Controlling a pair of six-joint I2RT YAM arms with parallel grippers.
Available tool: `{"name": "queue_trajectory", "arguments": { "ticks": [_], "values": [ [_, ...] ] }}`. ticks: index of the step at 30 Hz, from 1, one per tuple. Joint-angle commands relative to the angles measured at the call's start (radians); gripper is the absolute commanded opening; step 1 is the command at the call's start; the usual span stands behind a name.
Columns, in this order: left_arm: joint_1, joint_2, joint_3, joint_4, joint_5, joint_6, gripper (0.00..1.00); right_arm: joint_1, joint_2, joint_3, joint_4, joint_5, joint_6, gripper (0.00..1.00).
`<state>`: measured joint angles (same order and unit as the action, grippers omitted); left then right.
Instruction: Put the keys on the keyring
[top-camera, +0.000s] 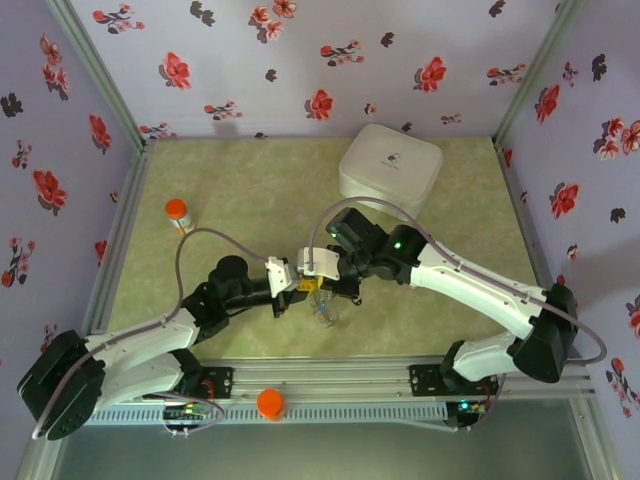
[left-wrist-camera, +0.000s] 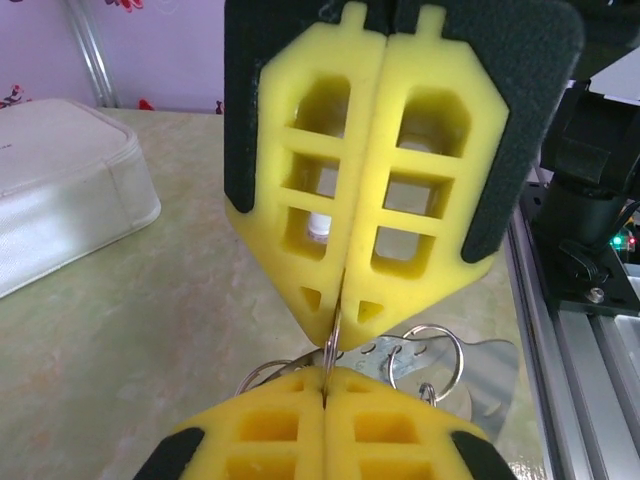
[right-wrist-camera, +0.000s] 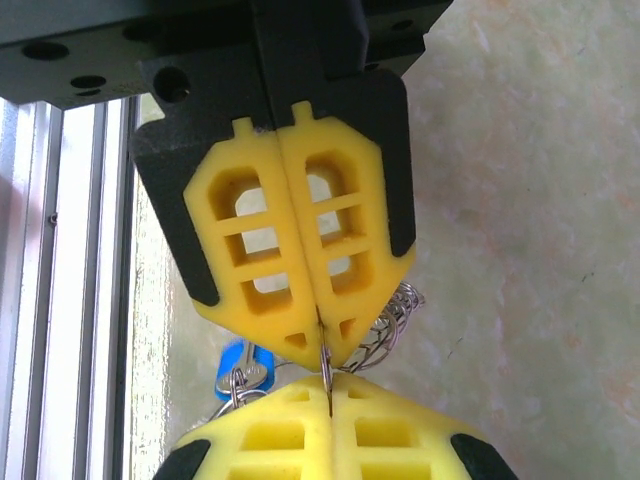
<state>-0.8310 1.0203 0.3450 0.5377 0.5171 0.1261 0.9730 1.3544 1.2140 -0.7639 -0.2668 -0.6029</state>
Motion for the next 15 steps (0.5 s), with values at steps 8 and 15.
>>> {"name": "queue_trajectory", "arguments": {
  "ticks": [8, 15],
  "values": [
    [0.015, 0.021, -0.069, 0.272, 0.026, -0.106, 0.00, -0.222, -0.292, -0.340, 0.490, -0.384, 0.237, 0.35],
    [0.021, 0.078, -0.109, 0.439, 0.066, -0.151, 0.00, -0.210, -0.330, -0.467, 0.636, -0.368, 0.200, 0.34]
  ]
}}
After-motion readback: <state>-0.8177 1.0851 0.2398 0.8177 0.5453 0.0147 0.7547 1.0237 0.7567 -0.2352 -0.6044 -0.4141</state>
